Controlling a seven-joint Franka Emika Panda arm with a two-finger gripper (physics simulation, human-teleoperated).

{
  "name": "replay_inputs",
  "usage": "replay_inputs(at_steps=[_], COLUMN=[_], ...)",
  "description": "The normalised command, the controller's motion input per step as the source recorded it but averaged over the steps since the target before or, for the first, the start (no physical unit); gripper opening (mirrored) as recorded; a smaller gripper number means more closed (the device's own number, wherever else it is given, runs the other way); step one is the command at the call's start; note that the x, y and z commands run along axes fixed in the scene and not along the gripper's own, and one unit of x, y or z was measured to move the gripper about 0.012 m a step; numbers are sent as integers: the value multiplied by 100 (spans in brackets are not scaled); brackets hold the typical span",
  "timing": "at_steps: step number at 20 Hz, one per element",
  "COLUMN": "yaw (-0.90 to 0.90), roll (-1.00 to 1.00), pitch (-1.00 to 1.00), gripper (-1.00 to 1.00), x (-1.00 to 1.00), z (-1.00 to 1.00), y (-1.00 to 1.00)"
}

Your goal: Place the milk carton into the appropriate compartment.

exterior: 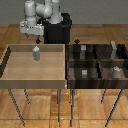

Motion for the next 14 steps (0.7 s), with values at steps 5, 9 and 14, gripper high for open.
replay_inputs(at_steps=[5,9,14], yaw=[-56,0,0], roll=[0,0,0], pitch=[0,0,0], gripper=[100,100,100], x=[0,0,0], z=[0,0,0], y=[0,0,40])
